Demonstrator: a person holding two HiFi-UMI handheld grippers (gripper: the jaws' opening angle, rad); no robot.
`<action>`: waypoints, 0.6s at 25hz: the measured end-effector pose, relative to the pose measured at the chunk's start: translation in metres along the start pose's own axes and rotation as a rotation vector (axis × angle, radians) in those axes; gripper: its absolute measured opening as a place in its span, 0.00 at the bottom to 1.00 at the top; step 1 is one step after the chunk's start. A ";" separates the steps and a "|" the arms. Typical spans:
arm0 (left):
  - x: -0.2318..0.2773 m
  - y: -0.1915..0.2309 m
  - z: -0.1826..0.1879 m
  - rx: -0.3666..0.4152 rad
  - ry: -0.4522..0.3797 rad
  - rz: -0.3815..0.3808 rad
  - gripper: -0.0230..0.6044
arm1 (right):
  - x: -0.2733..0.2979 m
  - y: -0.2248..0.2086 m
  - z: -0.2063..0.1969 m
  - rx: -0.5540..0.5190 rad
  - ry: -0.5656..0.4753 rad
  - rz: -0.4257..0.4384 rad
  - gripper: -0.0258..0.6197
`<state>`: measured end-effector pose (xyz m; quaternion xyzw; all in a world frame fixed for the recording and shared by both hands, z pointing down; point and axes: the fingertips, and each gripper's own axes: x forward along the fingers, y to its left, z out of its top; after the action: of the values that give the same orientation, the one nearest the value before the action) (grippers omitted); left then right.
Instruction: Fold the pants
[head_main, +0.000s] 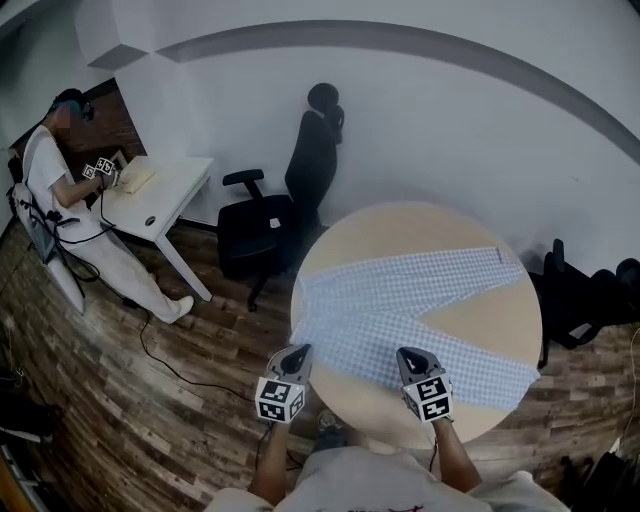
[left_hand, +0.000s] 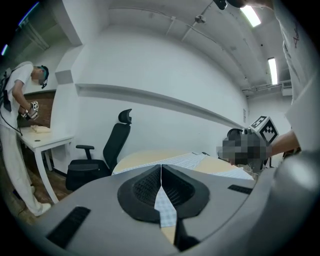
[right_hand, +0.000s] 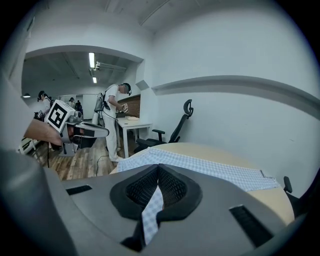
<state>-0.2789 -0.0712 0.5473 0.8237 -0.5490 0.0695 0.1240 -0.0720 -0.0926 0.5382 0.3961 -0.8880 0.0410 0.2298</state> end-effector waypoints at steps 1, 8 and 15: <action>0.007 0.010 0.003 0.002 0.004 -0.004 0.09 | 0.010 -0.004 0.006 -0.006 0.004 -0.005 0.08; 0.056 0.068 0.015 0.007 0.043 -0.047 0.09 | 0.073 -0.030 0.037 -0.027 0.033 -0.041 0.08; 0.100 0.105 0.013 0.022 0.098 -0.103 0.09 | 0.133 -0.057 0.056 -0.076 0.071 -0.050 0.08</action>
<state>-0.3368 -0.2018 0.5737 0.8478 -0.4981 0.1095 0.1452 -0.1295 -0.2367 0.5411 0.4076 -0.8700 0.0156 0.2770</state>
